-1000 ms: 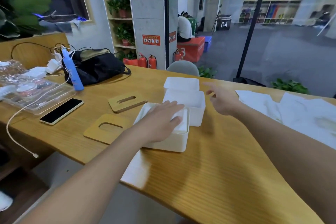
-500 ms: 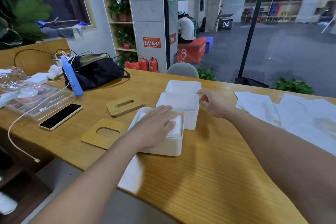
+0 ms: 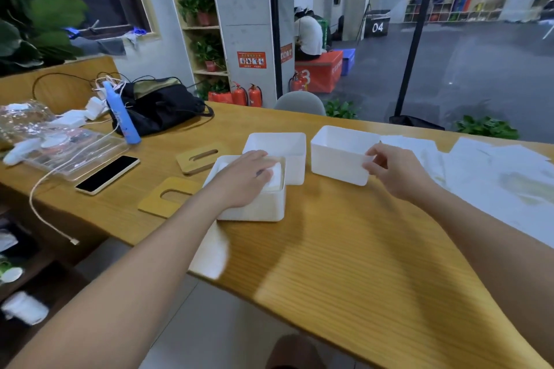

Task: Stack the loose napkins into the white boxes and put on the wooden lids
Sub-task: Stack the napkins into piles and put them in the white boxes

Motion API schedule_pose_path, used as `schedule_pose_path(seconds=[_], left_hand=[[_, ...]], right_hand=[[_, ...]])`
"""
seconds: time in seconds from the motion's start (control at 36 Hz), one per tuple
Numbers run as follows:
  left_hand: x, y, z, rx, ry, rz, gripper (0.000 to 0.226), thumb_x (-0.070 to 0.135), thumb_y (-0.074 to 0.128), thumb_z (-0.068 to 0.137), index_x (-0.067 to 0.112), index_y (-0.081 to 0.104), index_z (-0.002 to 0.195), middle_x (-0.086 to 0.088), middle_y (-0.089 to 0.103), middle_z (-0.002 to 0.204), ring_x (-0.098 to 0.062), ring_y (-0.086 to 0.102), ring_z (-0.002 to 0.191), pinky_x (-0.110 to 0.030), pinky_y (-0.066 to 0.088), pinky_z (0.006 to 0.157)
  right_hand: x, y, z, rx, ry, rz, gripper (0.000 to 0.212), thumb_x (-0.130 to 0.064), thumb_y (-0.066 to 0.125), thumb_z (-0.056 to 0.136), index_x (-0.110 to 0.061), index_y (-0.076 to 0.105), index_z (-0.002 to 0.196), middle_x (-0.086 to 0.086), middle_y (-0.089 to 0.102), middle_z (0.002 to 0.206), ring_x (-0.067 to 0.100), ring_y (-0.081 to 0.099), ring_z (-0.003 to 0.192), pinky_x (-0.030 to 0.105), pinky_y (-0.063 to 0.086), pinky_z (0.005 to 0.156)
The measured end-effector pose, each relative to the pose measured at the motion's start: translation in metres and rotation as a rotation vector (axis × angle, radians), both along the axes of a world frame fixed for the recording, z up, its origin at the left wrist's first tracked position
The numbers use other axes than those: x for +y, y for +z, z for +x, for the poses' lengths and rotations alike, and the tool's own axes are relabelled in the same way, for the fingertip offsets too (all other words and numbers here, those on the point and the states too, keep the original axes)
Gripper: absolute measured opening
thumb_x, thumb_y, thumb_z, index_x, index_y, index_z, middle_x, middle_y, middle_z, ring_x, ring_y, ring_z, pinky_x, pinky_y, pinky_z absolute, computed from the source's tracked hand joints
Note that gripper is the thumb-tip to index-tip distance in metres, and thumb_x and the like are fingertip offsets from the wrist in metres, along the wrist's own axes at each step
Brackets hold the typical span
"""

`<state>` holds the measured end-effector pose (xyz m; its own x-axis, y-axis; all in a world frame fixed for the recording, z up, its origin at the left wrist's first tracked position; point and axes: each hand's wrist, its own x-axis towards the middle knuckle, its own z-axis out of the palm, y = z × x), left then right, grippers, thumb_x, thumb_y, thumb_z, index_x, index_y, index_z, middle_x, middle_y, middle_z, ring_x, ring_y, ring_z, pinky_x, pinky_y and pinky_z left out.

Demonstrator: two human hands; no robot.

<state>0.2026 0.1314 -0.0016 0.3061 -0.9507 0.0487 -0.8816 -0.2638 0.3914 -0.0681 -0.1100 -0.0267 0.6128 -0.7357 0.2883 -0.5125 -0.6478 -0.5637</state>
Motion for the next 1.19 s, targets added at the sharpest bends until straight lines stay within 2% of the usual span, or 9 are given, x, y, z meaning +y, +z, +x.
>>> schedule_pose_path(seconds=[0.11,0.17,0.28,0.36,0.44,0.64,0.83,1.0,1.19], left_hand=[[-0.021,-0.011,0.021,-0.048,0.044,-0.033,0.027,0.032,0.034,0.111,0.028,0.047,0.087,0.010,0.046,0.100,-0.011,0.048,0.097,-0.046,0.046,0.089],[-0.033,-0.012,0.026,-0.054,0.042,-0.040,0.026,0.032,0.033,0.112,0.031,0.051,0.093,0.014,0.045,0.101,-0.011,0.050,0.099,-0.047,0.048,0.094],[-0.066,-0.008,0.035,-0.081,0.045,-0.012,0.036,0.029,0.032,0.114,0.018,0.064,0.129,0.005,0.048,0.116,-0.023,0.052,0.124,-0.048,0.045,0.105],[-0.094,-0.004,0.033,-0.086,0.054,-0.032,0.047,0.028,0.032,0.115,0.019,0.056,0.154,-0.004,0.055,0.148,-0.027,0.047,0.143,-0.046,0.042,0.114],[-0.119,-0.001,0.029,-0.063,0.076,-0.060,0.052,0.031,0.036,0.115,0.023,0.044,0.166,0.000,0.041,0.172,-0.025,0.035,0.158,-0.042,0.032,0.123],[-0.167,0.006,0.036,0.005,0.074,-0.047,0.059,0.039,0.046,0.114,0.024,0.034,0.170,-0.003,0.036,0.175,-0.028,0.034,0.159,-0.041,0.030,0.124],[-0.177,0.013,0.034,-0.025,0.032,-0.053,0.056,0.039,0.051,0.113,0.027,0.041,0.167,0.000,0.044,0.170,-0.026,0.046,0.150,-0.036,0.037,0.114],[-0.173,0.016,0.027,-0.114,0.006,-0.103,0.047,0.036,0.050,0.113,0.026,0.053,0.159,-0.001,0.056,0.160,-0.030,0.053,0.141,-0.045,0.042,0.116],[-0.161,0.017,-0.008,0.035,-0.062,-0.321,0.037,0.036,0.062,0.108,0.032,0.067,0.144,0.004,0.063,0.152,-0.023,0.058,0.136,-0.040,0.054,0.103]], right_hand=[[0.029,0.000,-0.039,-0.026,0.011,-0.011,0.012,-0.040,0.066,0.105,-0.031,0.068,0.097,-0.008,0.070,0.082,0.013,0.065,0.077,0.034,0.049,0.066],[0.044,-0.003,-0.059,-0.050,0.020,-0.025,0.014,-0.042,0.067,0.104,-0.036,0.067,0.092,-0.010,0.069,0.077,0.008,0.063,0.071,0.036,0.050,0.065],[0.072,-0.010,-0.085,-0.063,0.083,-0.026,0.013,-0.039,0.069,0.104,-0.036,0.067,0.091,-0.010,0.068,0.076,0.013,0.063,0.073,0.041,0.054,0.069],[0.086,-0.015,-0.086,-0.049,0.139,-0.036,0.012,-0.036,0.068,0.105,-0.035,0.066,0.093,-0.010,0.066,0.078,0.017,0.061,0.074,0.042,0.054,0.070],[0.092,-0.020,-0.073,-0.035,0.166,-0.048,0.014,-0.035,0.066,0.107,-0.035,0.064,0.093,-0.012,0.064,0.079,0.017,0.061,0.075,0.040,0.053,0.067],[0.096,-0.030,-0.030,-0.062,0.161,-0.111,0.013,-0.042,0.062,0.107,-0.036,0.062,0.095,-0.016,0.064,0.083,0.010,0.062,0.078,0.027,0.046,0.062],[0.106,-0.034,0.009,-0.104,0.157,-0.108,0.009,-0.043,0.058,0.110,-0.036,0.064,0.109,-0.018,0.064,0.085,0.004,0.060,0.081,0.029,0.048,0.068],[0.110,-0.039,0.008,-0.111,0.148,-0.039,0.043,-0.041,0.062,0.108,-0.039,0.053,0.151,-0.023,0.066,0.101,0.004,0.063,0.084,0.025,0.051,0.076],[0.103,-0.030,-0.017,-0.216,0.092,0.073,0.048,-0.043,0.068,0.104,-0.046,0.051,0.149,-0.024,0.066,0.105,0.008,0.067,0.085,0.031,0.057,0.079]])
